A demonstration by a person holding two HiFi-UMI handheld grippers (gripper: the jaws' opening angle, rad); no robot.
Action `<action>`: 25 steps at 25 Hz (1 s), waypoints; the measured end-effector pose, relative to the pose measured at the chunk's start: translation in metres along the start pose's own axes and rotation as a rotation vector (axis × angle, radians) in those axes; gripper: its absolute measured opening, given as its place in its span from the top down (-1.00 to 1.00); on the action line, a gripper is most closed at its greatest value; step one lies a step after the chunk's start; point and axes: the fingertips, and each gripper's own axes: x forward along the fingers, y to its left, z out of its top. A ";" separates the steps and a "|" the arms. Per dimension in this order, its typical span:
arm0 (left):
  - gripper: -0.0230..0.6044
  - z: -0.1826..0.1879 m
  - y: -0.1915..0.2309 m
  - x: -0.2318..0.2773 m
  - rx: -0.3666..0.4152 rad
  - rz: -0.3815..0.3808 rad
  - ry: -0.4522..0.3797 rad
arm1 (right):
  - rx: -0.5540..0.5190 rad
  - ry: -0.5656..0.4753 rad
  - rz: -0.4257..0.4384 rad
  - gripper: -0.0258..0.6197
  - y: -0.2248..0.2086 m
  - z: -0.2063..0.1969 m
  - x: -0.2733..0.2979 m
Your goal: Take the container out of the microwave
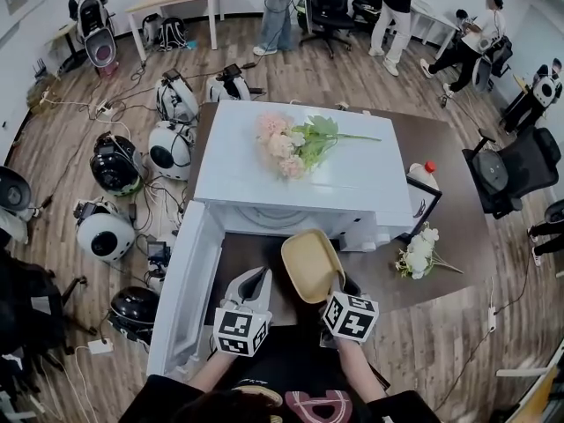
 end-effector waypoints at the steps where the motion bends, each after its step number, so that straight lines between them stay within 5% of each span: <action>1: 0.90 0.000 0.000 0.000 0.000 -0.001 0.002 | 0.000 0.003 0.000 0.77 0.000 -0.001 0.000; 25: 0.90 -0.008 -0.001 0.006 0.000 -0.007 0.032 | -0.037 0.059 -0.003 0.79 -0.002 -0.017 0.006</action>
